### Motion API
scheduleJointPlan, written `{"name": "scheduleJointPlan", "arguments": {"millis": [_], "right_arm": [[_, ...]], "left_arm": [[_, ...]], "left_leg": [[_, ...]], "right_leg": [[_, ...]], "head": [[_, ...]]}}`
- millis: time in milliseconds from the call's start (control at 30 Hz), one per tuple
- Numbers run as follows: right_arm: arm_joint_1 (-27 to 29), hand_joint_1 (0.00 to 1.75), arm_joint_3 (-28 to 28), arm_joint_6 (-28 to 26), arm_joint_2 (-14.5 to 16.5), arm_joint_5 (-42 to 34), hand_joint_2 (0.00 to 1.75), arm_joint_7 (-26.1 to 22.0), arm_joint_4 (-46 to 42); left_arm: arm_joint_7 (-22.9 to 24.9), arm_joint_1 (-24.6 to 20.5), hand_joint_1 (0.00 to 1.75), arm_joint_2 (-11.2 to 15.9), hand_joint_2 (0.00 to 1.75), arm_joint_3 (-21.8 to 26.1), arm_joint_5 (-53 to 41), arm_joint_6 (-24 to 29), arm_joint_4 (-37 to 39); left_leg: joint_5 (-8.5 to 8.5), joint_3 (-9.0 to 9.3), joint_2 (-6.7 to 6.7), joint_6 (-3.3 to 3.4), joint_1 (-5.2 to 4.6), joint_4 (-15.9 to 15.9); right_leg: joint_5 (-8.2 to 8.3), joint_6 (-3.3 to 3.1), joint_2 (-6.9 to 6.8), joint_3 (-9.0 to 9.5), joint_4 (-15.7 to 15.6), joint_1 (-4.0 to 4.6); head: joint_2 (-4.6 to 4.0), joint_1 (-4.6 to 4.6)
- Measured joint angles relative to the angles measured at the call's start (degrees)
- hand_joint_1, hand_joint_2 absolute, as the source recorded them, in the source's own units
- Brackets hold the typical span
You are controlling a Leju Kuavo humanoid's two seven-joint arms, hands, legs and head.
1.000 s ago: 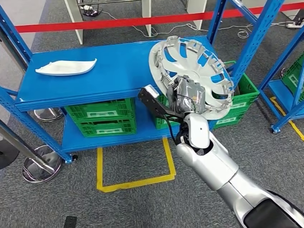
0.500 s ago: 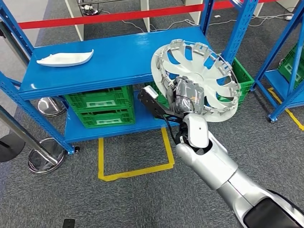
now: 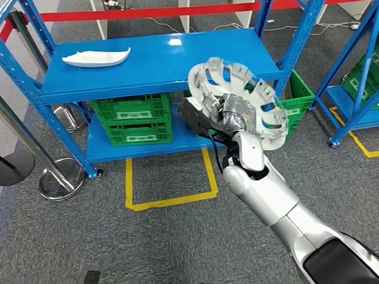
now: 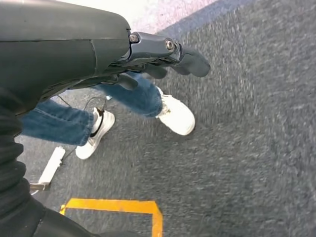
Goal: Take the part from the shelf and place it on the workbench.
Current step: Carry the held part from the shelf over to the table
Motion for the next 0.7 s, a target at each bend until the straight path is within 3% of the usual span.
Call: {"name": "scheduleJointPlan", "arguments": {"millis": [67, 100, 133, 200, 233, 267, 333, 400, 433, 467, 500, 567, 600, 700], "right_arm": [[-0.85, 1.75, -0.99, 1.08, 0.39, -1.56, 1.75, 0.0, 0.73], [-1.25, 1.75, -1.41, 1.33, 0.6, -2.01, 1.75, 0.0, 0.99], [-1.61, 1.75, -1.75, 1.55, 0.75, -2.38, 1.75, 0.0, 1.24], [-2.25, 1.75, -2.35, 1.93, 0.9, -2.99, 1.75, 0.0, 1.74], [-2.56, 1.75, -2.57, 2.06, 0.94, -3.18, 1.75, 0.0, 1.96], [-2.83, 1.75, -2.78, 2.12, 1.01, -3.33, 1.75, 0.0, 2.14], [-3.1, 1.75, -2.97, 2.18, 1.13, -3.5, 1.75, 0.0, 2.46], [-3.02, 1.75, -3.05, 2.26, 1.16, -3.61, 1.75, 0.0, 2.8], [-2.97, 1.75, -3.11, 2.29, 1.17, -3.65, 1.75, 0.0, 2.97], [-2.96, 1.75, -3.22, 2.31, 1.18, -3.71, 1.75, 0.0, 3.09], [-2.98, 1.75, -3.37, 2.26, 1.21, -3.81, 1.75, 0.0, 3.18], [-3.09, 1.75, -3.82, 1.72, 1.27, -4.06, 1.75, 0.0, 3.21], [-3.14, 1.75, -4.09, 1.14, 1.3, -4.13, 1.75, 0.0, 3.2], [-3.33, 1.75, -5.39, -0.66, 1.29, -4.58, 1.75, 0.0, 3.08]], "left_arm": [[-0.19, 0.03, 0.0, 0.02, 1.75, 0.03, 0.23, -0.4, 0.04], [-0.25, 0.04, 0.0, 0.04, 1.75, 0.05, 0.25, -0.51, 0.05], [-0.29, 0.04, 0.0, 0.07, 1.75, 0.07, 0.28, -0.61, 0.05], [-0.35, 0.09, 0.0, 0.19, 1.75, 0.12, 0.38, -0.79, 0.08], [-0.37, 0.15, 0.0, 0.24, 1.75, 0.13, 0.47, -0.87, 0.1], [-0.39, 0.23, 0.0, 0.29, 1.75, 0.15, 0.53, -0.94, 0.13], [-0.42, 0.35, 0.0, 0.34, 1.75, 0.16, 0.62, -1.01, 0.19], [-0.44, 0.4, 0.0, 0.37, 1.75, 0.17, 0.66, -1.01, 0.22], [-0.45, 0.41, 0.0, 0.38, 1.75, 0.17, 0.67, -1.01, 0.24], [-0.46, 0.42, 0.0, 0.4, 1.75, 0.17, 0.69, -1.01, 0.24], [-0.49, 0.43, 0.0, 0.44, 1.75, 0.17, 0.71, -1.01, 0.24], [-0.54, 0.41, 0.0, 0.58, 1.75, 0.17, 0.75, -1.03, 0.25], [-0.56, 0.41, 0.0, 0.64, 1.75, 0.17, 0.74, -1.09, 0.26], [-0.53, 0.49, 0.0, 0.69, 1.75, 0.17, 0.66, -1.52, 0.27]], "left_leg": [[0.89, -0.95, -0.01, -0.48, -0.18, 0.25], [1.33, -1.23, 0.01, -0.79, -0.24, 0.34], [1.76, -1.45, 0.03, -1.11, -0.28, 0.35], [2.07, -1.8, 0.02, -1.81, -0.14, 0.36], [1.24, -2.24, 0.01, -2.18, -0.05, 1.22], [-0.37, -3.06, 0.0, -2.55, 0.06, 3.28], [-4.77, -5.59, 0.03, -3.19, 0.27, 10.71], [-6.96, -7.04, 0.03, -3.5, 0.35, 16.51], [-6.46, -6.4, 0.03, -3.5, 0.35, 16.45], [-5.07, -4.75, 0.02, -3.37, 0.34, 14.18], [-3.38, -2.51, -0.01, -3.13, 0.32, 10.4], [-1.72, 1.34, -0.22, -2.45, 0.15, 3.71], [-1.7, 2.19, -0.31, -2.17, 0.02, 2.03], [-1.92, 2.38, -0.19, -1.44, -0.01, 0.72]], "right_leg": [[-0.8, -0.47, -0.13, 6.42, -8.56, 0.18], [-1.79, -0.64, -0.18, 8.47, -11.62, 0.29], [-2.44, -0.79, -0.2, 9.39, -13.2, 0.41], [-2.15, -1.55, -0.27, 9.27, -13.95, 0.33], [-1.75, -2.06, -0.36, 9.07, -14.03, 0.22], [-1.36, -2.5, -0.45, 8.87, -14.13, 0.1], [-0.87, -2.94, -0.55, 8.35, -14.09, 0.1], [-0.63, -2.97, -0.56, 7.9, -13.86, 0.17], [-0.59, -2.95, -0.54, 7.73, -13.69, 0.19], [-0.59, -2.92, -0.51, 7.62, -13.52, 0.21], [-0.63, -2.86, -0.47, 7.56, -13.36, 0.24], [-0.64, -2.53, -0.36, 7.27, -13.2, 0.37], [-0.57, -2.25, -0.3, 7.08, -13.18, 0.39], [-0.54, -1.36, -0.05, 6.47, -13.14, 0.37]], "head": [[0.0, 0.0], [0.0, -0.01], [0.0, -0.02], [0.0, -0.03], [0.0, -0.1], [0.0, -0.17], [0.0, -0.3], [0.0, -0.28], [0.0, -0.29], [0.0, -0.29], [0.0, -0.3], [0.0, -0.27], [0.0, -0.27], [0.0, -0.25]]}}
